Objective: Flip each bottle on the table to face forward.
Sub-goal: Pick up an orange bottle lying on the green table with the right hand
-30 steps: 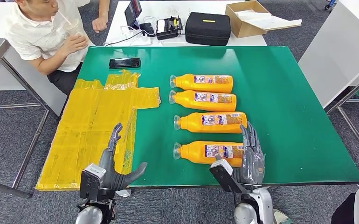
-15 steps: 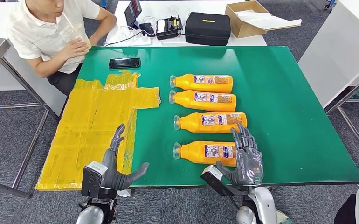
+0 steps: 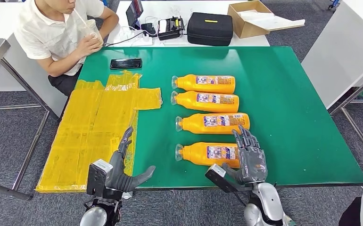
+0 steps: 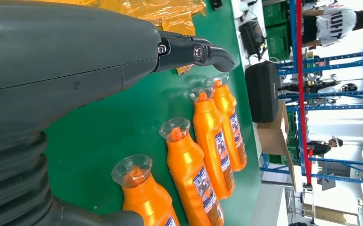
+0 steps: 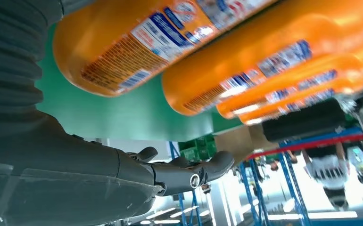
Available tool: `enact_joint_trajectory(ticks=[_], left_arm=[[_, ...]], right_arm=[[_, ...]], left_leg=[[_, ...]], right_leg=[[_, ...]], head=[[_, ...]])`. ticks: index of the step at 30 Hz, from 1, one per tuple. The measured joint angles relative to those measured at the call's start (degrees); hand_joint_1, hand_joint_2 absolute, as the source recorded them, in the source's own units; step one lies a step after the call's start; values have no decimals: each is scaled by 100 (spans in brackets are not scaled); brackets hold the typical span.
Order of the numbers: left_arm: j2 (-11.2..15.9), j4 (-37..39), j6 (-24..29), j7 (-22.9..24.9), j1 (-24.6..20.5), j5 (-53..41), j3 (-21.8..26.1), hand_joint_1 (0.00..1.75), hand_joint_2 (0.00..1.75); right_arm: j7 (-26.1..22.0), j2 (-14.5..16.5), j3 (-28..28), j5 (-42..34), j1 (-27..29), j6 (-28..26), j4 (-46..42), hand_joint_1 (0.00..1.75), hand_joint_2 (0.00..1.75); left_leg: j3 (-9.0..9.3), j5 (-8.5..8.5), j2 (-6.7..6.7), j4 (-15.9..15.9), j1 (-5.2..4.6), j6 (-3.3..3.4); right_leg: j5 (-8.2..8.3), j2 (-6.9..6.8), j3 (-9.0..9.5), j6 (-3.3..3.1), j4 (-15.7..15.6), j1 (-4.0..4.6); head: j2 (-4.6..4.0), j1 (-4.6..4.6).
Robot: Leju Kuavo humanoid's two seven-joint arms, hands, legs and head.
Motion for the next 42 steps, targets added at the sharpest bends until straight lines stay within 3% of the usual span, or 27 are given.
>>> enact_joint_trajectory(ticks=[7, 21, 33, 37, 39, 42], left_arm=[[1, 13, -54, 61, -1, 62, 1, 0, 175], [3, 132, -314, 283, -31, 300, -46, 0, 175], [4, 201, -351, 319, -45, 356, -52, 0, 175], [9, 228, -404, 350, -50, 421, -67, 0, 175], [22, 271, -418, 323, -66, 474, -116, 0, 175], [48, 366, -418, 262, -110, 538, -229, 0, 175]], right_arm=[[306, -208, 31, 165, -79, 215, 67, 0, 175], [355, -642, 44, -160, -281, 925, 513, 0, 175], [372, -830, 81, -193, -431, 1037, 814, 3, 175], [315, -908, 119, -440, -490, 1303, 905, 164, 175], [183, -1005, 165, -770, -532, 1428, 1013, 175, 175], [28, -1171, 226, -1172, -647, 1444, 1239, 175, 175]], left_leg=[[-1, 0, 0, 0, -1, 0], [0, 0, 0, 0, -4, 1], [0, 1, 0, 0, -4, 1], [2, 1, 1, 1, -5, 2], [2, 1, 0, 2, -5, 2], [5, 0, 2, 6, -5, 3]], right_leg=[[0, 0, -1, 0, 0, -1], [1, 0, 0, 1, 0, -5], [1, 0, 0, 1, 0, -5], [3, 1, 0, 4, -1, -6], [3, 0, 1, 5, -1, -7], [5, 1, 3, 7, -1, -7]], head=[[0, 0], [0, -1], [0, -1], [0, -1], [0, 0], [0, -1]])
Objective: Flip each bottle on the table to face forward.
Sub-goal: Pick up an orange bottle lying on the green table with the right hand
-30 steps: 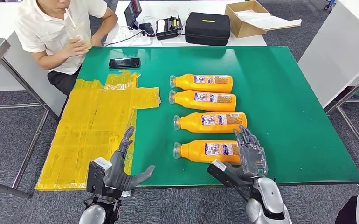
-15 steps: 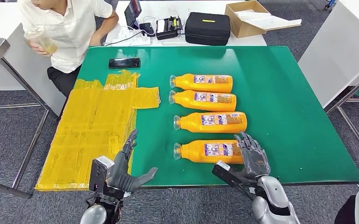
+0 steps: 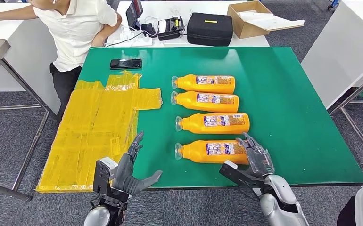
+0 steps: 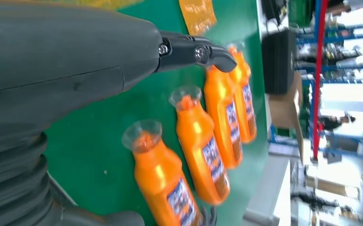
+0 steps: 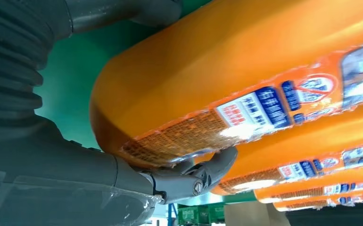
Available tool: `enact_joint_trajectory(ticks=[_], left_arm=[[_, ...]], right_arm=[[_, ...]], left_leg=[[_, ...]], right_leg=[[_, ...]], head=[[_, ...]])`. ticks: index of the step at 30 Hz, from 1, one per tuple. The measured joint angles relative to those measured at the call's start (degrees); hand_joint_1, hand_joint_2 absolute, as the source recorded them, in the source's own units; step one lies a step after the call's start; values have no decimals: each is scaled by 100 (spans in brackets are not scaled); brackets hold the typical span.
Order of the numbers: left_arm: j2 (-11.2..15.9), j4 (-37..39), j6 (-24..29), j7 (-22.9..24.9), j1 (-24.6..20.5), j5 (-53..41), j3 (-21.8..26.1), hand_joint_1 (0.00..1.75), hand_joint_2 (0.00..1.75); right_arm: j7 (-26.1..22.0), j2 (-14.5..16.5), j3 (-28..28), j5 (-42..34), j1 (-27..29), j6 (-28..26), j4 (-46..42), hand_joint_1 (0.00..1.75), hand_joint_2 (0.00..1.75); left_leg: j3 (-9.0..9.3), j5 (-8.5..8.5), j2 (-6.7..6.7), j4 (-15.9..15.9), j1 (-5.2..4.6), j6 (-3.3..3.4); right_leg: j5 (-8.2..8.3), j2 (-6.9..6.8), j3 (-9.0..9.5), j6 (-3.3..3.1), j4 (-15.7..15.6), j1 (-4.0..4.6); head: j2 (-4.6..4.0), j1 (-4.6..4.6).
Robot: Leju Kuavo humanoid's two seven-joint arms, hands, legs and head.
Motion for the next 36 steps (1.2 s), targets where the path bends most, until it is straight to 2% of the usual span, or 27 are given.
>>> enact_joint_trajectory(ticks=[14, 36], left_arm=[[36, 219, 16, -47, -103, 104, -215, 0, 175], [43, 309, 19, -52, -137, 124, -247, 0, 175]], right_arm=[[-247, -415, 244, -656, -308, 50, 612, 175, 175], [-291, -490, 332, -712, -356, 50, 741, 175, 175]], left_leg=[[33, -2, 0, 12, 0, 9], [55, -5, 0, 16, 0, 13]], right_leg=[[3, 0, 32, 5, -2, 1], [3, 0, 56, 5, -3, 1]], head=[[0, 1], [0, 1]])
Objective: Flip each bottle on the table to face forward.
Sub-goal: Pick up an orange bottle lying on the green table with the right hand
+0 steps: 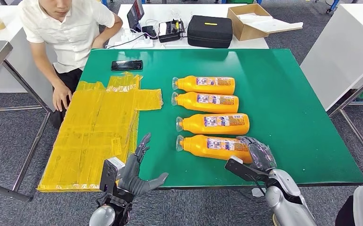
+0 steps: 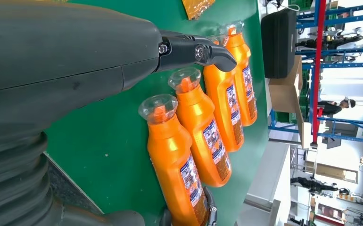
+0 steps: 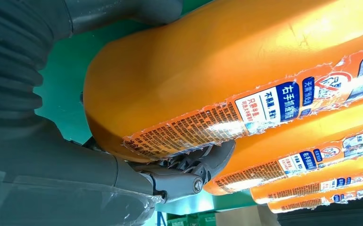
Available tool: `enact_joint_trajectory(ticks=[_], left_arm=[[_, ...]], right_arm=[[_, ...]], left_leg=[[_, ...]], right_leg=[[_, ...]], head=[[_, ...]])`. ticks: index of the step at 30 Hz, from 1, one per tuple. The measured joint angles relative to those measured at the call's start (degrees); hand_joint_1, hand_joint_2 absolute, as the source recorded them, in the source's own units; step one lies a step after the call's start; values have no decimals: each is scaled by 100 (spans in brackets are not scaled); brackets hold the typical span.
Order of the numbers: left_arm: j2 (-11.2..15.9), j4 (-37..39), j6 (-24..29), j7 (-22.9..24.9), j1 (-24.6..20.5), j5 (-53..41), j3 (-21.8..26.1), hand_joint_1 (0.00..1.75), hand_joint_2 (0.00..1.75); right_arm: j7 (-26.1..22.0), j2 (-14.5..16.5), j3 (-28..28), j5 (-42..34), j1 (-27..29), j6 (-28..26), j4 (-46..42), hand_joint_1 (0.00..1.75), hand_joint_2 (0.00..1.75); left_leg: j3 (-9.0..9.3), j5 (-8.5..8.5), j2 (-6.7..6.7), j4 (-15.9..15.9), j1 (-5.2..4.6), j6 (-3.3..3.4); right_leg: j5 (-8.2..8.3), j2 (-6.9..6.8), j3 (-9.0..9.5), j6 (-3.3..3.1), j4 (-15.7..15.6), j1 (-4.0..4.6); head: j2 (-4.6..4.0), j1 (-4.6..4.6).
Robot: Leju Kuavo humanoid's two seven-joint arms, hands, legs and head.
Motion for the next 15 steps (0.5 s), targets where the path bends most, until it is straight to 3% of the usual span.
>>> enact_joint_trajectory(ticks=[9, 15], left_arm=[[2, -4, 2, -31, -5, 81, 3, 0, 175], [2, -17, -55, 141, -15, 722, 58, 0, 175]], right_arm=[[-115, -5, 4, -332, 14, -24, -1, 175, 175], [-268, 26, 0, -660, 88, -27, -179, 175, 175]], left_leg=[[0, 0, 1, 1, 0, 0], [-1, -1, 2, 0, 0, 1]], right_leg=[[0, 0, 2, 0, 0, 0], [0, 1, 0, 0, 1, 1]], head=[[0, 0], [0, -1]])
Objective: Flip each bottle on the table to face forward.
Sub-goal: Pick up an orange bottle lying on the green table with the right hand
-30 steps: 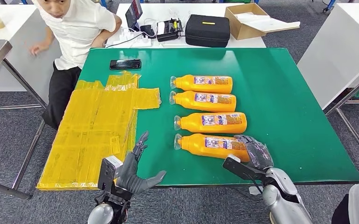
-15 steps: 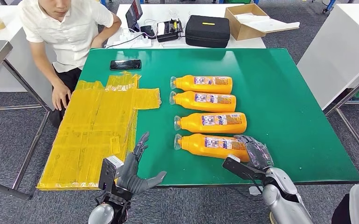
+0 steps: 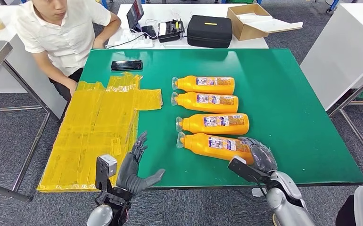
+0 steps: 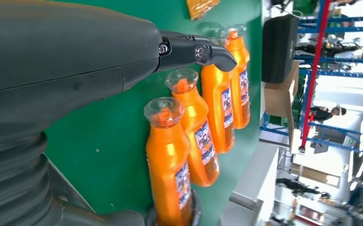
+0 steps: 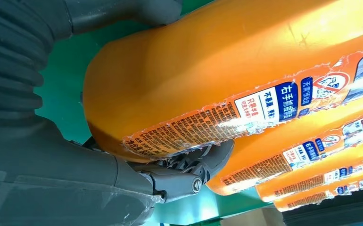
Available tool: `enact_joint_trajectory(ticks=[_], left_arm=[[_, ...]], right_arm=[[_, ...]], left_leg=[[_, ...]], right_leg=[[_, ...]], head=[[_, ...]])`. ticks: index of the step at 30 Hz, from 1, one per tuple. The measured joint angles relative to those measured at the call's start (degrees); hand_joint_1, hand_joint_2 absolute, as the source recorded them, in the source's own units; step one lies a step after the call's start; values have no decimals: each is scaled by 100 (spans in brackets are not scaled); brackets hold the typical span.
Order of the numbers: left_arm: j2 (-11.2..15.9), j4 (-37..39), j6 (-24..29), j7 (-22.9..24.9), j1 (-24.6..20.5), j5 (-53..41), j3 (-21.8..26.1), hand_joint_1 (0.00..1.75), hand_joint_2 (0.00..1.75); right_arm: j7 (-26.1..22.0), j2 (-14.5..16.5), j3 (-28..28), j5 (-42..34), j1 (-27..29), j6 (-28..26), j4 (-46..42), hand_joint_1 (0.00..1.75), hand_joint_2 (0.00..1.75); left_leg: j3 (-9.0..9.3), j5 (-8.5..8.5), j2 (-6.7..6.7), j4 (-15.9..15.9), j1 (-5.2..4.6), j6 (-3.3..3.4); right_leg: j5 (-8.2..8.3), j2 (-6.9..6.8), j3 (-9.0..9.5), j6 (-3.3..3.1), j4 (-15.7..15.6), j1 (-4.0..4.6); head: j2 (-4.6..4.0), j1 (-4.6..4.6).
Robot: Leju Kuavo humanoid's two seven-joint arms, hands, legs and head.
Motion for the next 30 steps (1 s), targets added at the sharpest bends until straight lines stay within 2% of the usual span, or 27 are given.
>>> enact_joint_trajectory(ticks=[5, 8, 21, 25, 30], left_arm=[[0, 7, -223, 132, 25, 925, -17, 0, 175], [3, 11, -272, 90, 34, 1247, -47, 0, 175], [48, 87, -206, 13, 210, 2094, -19, 0, 175], [70, 198, -191, -159, 351, 2031, 3, 0, 175], [72, 253, -557, -198, 358, 2056, -20, 0, 175]], right_arm=[[-540, 149, -98, -907, 210, 255, -384, 175, 175], [-593, 247, -164, -1136, 288, 362, -590, 175, 175], [-806, 445, -421, -1375, 460, 451, -991, 175, 175], [-843, 481, -494, -1392, 527, 461, -1108, 175, 175], [-973, 588, -537, -1549, 589, 572, -1238, 175, 175]], left_leg=[[-21, 1, -2, -1, 0, -1], [-33, 4, -4, -1, 0, 0], [-63, 3, -4, 0, -4, 2], [-70, 3, -5, 0, -4, 2], [-74, 3, -4, 0, -4, 2]], right_leg=[[1, -1, -10, 1, 2, 0], [1, -2, -21, 2, 2, 0], [1, -2, -51, 2, 2, -6], [1, -3, -57, 2, 2, -6], [2, -2, -60, 2, 2, -6]], head=[[0, -1], [0, -1], [0, 1], [0, 1], [0, 1]])
